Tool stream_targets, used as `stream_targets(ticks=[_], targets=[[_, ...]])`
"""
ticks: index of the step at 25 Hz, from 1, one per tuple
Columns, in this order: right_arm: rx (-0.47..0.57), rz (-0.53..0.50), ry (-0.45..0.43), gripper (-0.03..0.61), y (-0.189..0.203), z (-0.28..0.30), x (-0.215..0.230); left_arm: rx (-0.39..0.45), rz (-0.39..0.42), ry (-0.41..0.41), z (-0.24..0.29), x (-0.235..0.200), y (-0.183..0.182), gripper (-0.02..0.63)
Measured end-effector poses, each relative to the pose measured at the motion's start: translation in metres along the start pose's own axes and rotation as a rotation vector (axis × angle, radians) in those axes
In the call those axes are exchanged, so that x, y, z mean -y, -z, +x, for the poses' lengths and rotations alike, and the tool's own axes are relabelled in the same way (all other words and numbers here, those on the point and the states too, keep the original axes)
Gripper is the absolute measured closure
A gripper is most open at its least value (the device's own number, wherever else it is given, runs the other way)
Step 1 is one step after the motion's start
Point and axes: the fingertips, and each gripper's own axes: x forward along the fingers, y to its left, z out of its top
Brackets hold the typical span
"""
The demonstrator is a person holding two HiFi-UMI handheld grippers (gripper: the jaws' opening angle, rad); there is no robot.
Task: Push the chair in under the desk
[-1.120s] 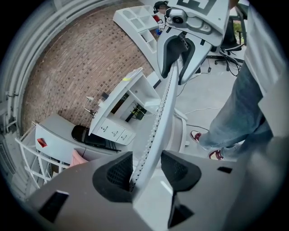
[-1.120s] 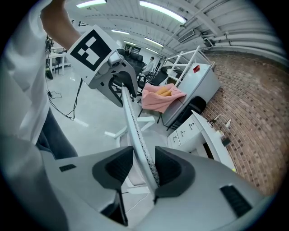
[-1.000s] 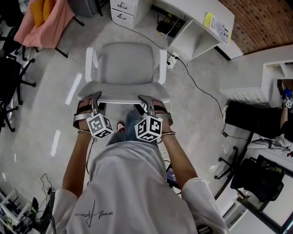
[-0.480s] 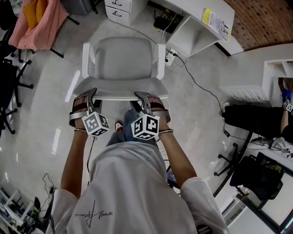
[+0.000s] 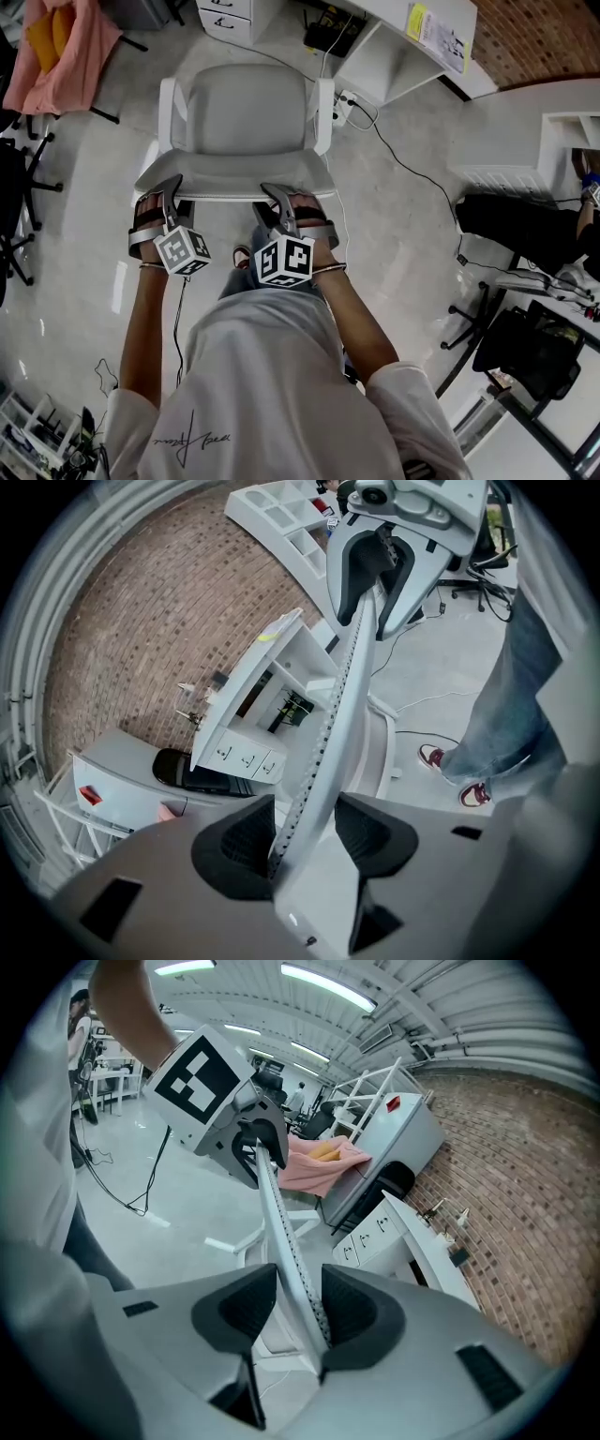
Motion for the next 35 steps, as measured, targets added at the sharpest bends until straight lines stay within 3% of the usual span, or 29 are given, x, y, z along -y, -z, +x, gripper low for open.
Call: stream_targets(ticks=[16, 28, 35], targets=[[0.000, 0.038, 0.050, 0.414, -0.010, 0.021, 0.021, -0.028, 0.061, 0.017, 0.033, -0.033, 0.000, 0.420], [-0.005, 0.099, 0.038, 0.422, -0.032, 0.035, 0.022, -0.128, 0.094, 0.073, 0.049, -0.052, 0.016, 0.423], [0.002, 0.056, 0.121, 0.425, -0.036, 0.036, 0.025, -0.164, 0.138, 0.093, 0.054, -0.056, 0.021, 0.434]])
